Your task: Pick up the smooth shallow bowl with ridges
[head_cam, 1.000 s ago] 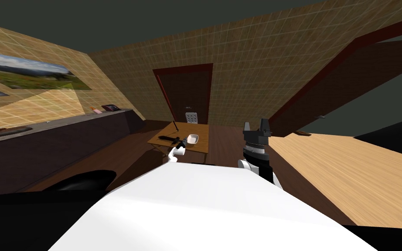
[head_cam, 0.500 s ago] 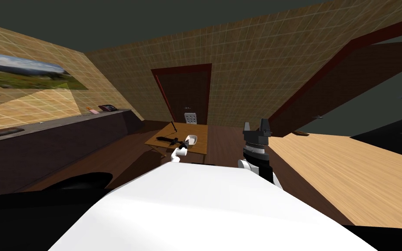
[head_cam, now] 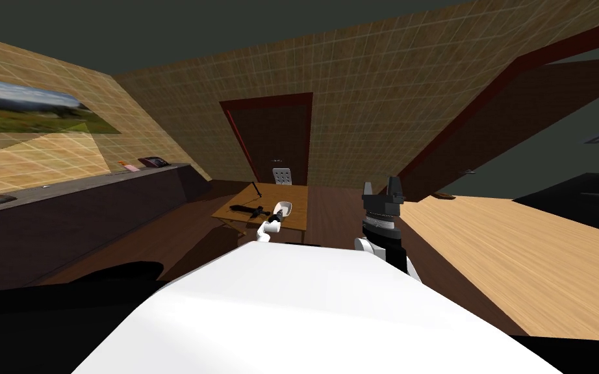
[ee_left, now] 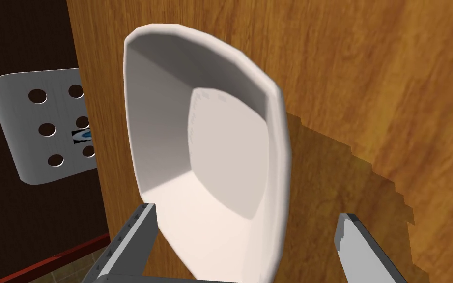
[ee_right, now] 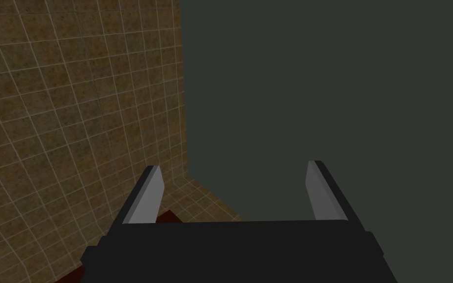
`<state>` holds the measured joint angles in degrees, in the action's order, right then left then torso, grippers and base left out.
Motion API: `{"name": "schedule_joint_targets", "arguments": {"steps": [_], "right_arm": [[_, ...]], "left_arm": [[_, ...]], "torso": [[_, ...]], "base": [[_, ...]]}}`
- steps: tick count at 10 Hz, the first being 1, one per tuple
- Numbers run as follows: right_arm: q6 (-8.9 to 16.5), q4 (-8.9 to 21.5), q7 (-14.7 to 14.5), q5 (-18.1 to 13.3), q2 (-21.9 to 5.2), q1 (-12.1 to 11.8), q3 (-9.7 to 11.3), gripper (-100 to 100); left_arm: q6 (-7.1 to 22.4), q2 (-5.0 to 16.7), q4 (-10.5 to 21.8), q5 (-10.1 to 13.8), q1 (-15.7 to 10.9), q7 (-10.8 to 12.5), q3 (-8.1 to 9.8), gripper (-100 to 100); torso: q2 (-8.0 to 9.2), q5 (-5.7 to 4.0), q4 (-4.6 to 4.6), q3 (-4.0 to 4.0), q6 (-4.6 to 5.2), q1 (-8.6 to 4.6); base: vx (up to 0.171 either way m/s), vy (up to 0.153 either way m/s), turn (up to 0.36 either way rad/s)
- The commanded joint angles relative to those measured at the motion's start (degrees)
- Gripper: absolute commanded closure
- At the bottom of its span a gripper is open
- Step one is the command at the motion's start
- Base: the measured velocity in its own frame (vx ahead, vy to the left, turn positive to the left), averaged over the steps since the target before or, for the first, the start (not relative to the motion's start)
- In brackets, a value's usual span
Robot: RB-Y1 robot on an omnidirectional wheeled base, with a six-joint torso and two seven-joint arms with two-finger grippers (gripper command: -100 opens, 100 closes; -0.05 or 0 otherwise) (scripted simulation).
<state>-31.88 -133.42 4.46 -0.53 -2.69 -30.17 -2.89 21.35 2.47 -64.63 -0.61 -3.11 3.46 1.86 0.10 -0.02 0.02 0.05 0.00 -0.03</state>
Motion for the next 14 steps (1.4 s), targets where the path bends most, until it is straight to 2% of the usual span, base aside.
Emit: {"name": "schedule_joint_targets", "arguments": {"steps": [1,2,4,5,8,9,10,11,13,14], "right_arm": [[0.00,0.00,0.00,0.00,0.00,0.00,0.00,0],[0.00,0.00,0.00,0.00,0.00,0.01,0.00,0],[0.00,0.00,0.00,0.00,0.00,0.00,0.00,0],[0.00,0.00,0.00,0.00,0.00,0.00,0.00,0],[0.00,0.00,0.00,0.00,0.00,0.00,0.00,0],[0.00,0.00,0.00,0.00,0.00,0.00,0.00,0],[0.00,0.00,0.00,0.00,0.00,-0.01,-0.01,0],[0.00,0.00,0.00,0.00,0.00,0.00,0.00,0],[0.00,0.00,0.00,0.00,0.00,0.00,0.00,0],[0.00,0.00,0.00,0.00,0.00,0.00,0.00,0]], "left_arm": [[-1.74,1.30,2.86,0.08,-2.30,0.79,2.35,-100],[-1.74,1.30,4.22,0.08,-2.30,0.79,2.35,-100],[-3.82,2.80,8.25,-0.13,-5.19,1.80,5.62,-100],[-3.82,2.80,9.54,-0.13,-5.19,1.80,5.62,-100],[-6.94,5.06,16.26,-0.44,-9.54,3.31,10.52,-100],[-6.94,5.06,17.53,-0.44,-9.54,3.31,10.52,-100],[-7.98,5.81,19.74,-0.54,-10.99,3.82,12.15,-100],[-7.98,5.81,20.19,-0.54,-10.99,3.82,12.15,-100],[-10.06,7.31,25.41,-0.75,-13.89,4.83,15.41,-100],[-9.62,7.00,24.22,-0.57,-13.26,4.50,14.37,-100]], "torso": [[0.00,0.00,0.00,0.00,0.00,0.00],[0.14,0.00,0.04,0.08,0.02,0.03],[0.13,0.01,0.03,0.08,-0.01,0.06],[0.15,0.01,0.04,0.10,0.00,0.06],[0.14,0.00,0.04,0.09,-0.01,-0.01],[0.19,-0.01,0.05,0.12,-0.01,0.01],[0.16,0.01,0.03,0.10,-0.07,0.05],[0.16,0.01,0.04,0.10,-0.02,0.04],[0.07,0.01,0.03,0.05,-0.01,0.04],[0.14,0.01,0.03,0.09,-0.03,0.03]], "base": [[-0.078,0.001,-0.357],[-0.059,0.009,-0.092],[-0.063,0.005,-0.213],[-0.052,0.005,-0.113],[-0.065,-0.013,-0.273],[-0.063,-0.004,-0.059],[-0.063,-0.009,-0.156],[-0.044,-0.004,-0.105],[-0.055,-0.013,-0.247],[-0.032,-0.004,-0.045]]}}
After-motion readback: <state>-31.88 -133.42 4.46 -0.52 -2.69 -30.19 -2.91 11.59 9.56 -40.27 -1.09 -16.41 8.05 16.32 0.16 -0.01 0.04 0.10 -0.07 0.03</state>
